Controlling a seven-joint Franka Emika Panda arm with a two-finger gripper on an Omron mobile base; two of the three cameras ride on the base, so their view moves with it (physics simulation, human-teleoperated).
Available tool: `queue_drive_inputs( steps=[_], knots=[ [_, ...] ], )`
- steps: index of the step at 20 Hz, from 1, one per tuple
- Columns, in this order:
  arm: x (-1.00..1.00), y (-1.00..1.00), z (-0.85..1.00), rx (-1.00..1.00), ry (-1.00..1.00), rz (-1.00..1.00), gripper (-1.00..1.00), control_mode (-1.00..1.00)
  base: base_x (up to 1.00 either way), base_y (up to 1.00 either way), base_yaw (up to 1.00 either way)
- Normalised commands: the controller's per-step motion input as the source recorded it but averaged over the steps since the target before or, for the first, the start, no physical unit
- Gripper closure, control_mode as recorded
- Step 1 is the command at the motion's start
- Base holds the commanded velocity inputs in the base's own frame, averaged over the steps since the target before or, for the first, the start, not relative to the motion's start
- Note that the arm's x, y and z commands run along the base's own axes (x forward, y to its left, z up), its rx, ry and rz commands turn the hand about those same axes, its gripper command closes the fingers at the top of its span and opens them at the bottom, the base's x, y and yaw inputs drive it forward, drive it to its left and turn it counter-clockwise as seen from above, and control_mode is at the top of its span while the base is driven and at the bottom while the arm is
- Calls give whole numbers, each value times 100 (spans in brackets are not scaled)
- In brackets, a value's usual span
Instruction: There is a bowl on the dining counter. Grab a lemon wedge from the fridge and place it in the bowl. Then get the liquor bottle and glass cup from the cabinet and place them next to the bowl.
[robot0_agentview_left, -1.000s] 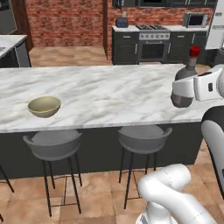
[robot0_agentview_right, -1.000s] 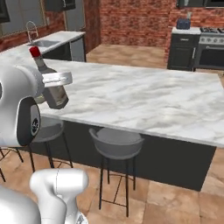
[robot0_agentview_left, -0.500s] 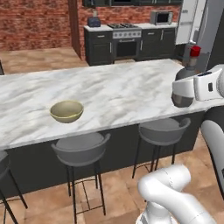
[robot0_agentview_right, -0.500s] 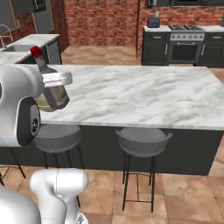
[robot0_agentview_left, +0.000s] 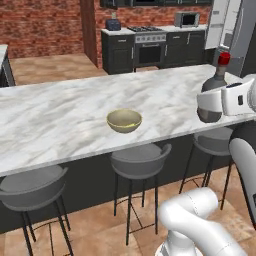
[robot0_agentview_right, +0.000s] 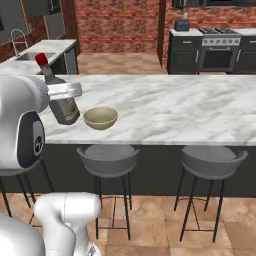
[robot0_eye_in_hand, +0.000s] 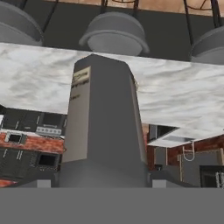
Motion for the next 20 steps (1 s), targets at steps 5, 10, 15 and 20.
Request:
queue_drive_inputs(
  steps=[5,10,15,20],
  knots=[
    [0,0,0,0,0,0,100,100,43,60,2],
    [0,0,0,0,0,0,100,100,44,11,0],
    [0,0,0,0,0,0,100,100,55,0,-1],
    [0,0,0,0,0,0,100,100,59,-9,-2]
  ],
)
